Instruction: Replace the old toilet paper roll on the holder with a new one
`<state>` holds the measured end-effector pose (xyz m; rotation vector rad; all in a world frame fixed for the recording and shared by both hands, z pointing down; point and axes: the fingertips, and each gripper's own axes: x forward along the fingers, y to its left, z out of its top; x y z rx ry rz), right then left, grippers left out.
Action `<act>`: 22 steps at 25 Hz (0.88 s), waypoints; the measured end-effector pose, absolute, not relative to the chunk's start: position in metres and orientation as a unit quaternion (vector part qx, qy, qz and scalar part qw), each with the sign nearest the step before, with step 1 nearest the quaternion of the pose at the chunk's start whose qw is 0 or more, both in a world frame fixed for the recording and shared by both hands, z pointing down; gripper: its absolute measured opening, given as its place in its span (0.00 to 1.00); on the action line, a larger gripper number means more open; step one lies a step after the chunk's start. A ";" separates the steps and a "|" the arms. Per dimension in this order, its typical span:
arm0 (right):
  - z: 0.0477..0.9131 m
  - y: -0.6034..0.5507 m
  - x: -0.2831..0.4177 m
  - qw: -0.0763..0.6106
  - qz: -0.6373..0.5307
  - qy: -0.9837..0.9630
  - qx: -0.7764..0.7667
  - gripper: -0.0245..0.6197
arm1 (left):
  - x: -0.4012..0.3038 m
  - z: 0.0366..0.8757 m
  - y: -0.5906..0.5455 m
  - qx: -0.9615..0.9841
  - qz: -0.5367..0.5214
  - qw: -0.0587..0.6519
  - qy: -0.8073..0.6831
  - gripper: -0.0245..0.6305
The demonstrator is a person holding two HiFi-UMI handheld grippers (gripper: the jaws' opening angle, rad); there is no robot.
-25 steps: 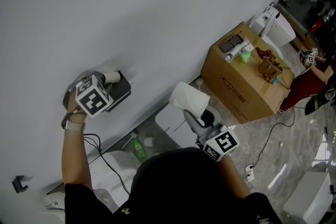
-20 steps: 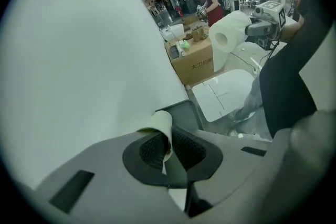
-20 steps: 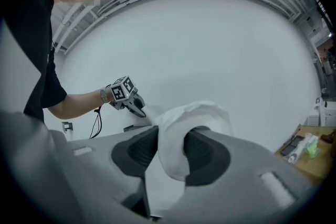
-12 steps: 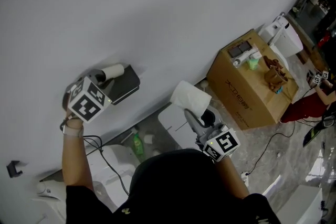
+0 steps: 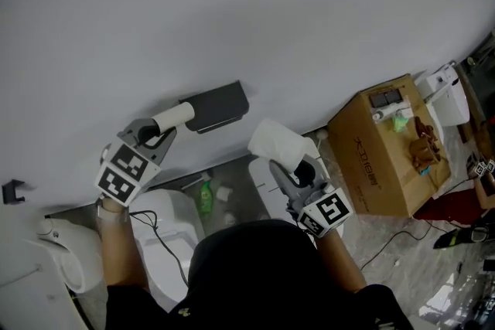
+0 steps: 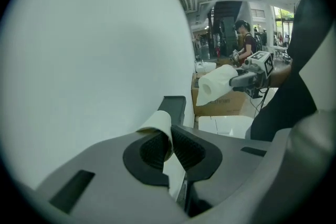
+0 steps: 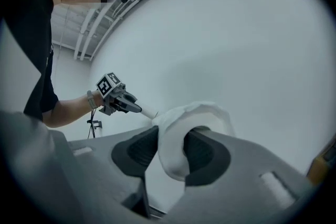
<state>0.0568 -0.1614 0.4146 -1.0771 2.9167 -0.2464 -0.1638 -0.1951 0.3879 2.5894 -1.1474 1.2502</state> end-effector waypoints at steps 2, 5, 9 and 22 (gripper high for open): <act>0.416 -0.162 0.041 0.009 -0.080 0.942 -0.325 0.26 | -0.177 0.394 -0.182 0.838 0.380 0.041 -0.391 0.09; 0.420 -0.160 0.017 0.004 -0.083 0.951 -0.297 0.26 | -0.197 0.406 -0.160 0.833 0.351 0.072 -0.422 0.09; 0.424 -0.157 -0.010 -0.003 -0.085 0.961 -0.263 0.26 | -0.219 0.432 -0.134 0.820 0.326 0.115 -0.456 0.09; 0.428 -0.156 -0.065 -0.032 -0.073 0.976 -0.205 0.26 | -0.234 0.508 -0.080 0.783 0.230 0.234 -0.528 0.09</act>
